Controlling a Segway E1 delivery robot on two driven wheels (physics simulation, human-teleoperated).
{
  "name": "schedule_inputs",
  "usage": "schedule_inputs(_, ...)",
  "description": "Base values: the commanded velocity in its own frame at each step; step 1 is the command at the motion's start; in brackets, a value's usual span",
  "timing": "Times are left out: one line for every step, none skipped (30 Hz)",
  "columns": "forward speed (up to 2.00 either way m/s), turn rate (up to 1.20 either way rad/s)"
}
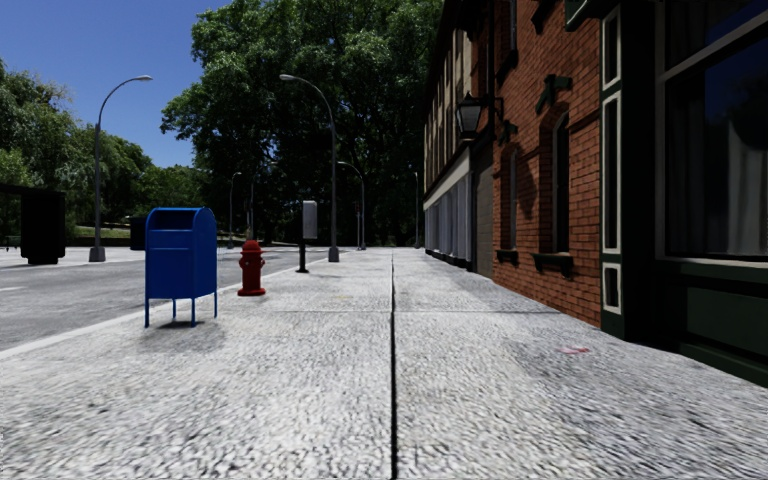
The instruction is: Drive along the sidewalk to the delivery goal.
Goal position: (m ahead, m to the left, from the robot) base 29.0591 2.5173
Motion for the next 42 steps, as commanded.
schedule_inputs(2.00, 0.00)
schedule_inputs(2.00, 0.00)
schedule_inputs(2.00, 0.00)
schedule_inputs(2.00, 0.00)
schedule_inputs(2.00, 0.00)
schedule_inputs(2.00, 0.00)
schedule_inputs(2.00, 0.00)
schedule_inputs(2.00, 0.00)
schedule_inputs(2.00, 0.00)
schedule_inputs(2.00, 0.00)
schedule_inputs(2.00, 0.00)
schedule_inputs(2.00, 0.00)
schedule_inputs(2.00, 0.00)
schedule_inputs(2.00, 0.00)
schedule_inputs(2.00, 0.00)
schedule_inputs(2.00, 0.00)
schedule_inputs(2.00, 0.00)
schedule_inputs(2.00, 0.00)
schedule_inputs(2.00, 0.00)
schedule_inputs(2.00, 0.00)
schedule_inputs(2.00, 0.00)
schedule_inputs(2.00, 0.00)
schedule_inputs(2.00, 0.00)
schedule_inputs(2.00, 0.00)
schedule_inputs(2.00, 0.00)
schedule_inputs(2.00, 0.00)
schedule_inputs(2.00, 0.00)
schedule_inputs(2.00, 0.00)
schedule_inputs(2.00, 0.00)
schedule_inputs(2.00, 0.00)
schedule_inputs(2.00, 0.00)
schedule_inputs(2.00, 0.00)
schedule_inputs(2.00, 0.00)
schedule_inputs(2.00, 0.00)
schedule_inputs(2.00, 0.00)
schedule_inputs(2.00, 0.00)
schedule_inputs(2.00, 0.00)
schedule_inputs(2.00, 0.00)
schedule_inputs(2.00, 0.00)
schedule_inputs(2.00, 0.00)
schedule_inputs(2.00, 0.00)
schedule_inputs(2.00, 0.00)
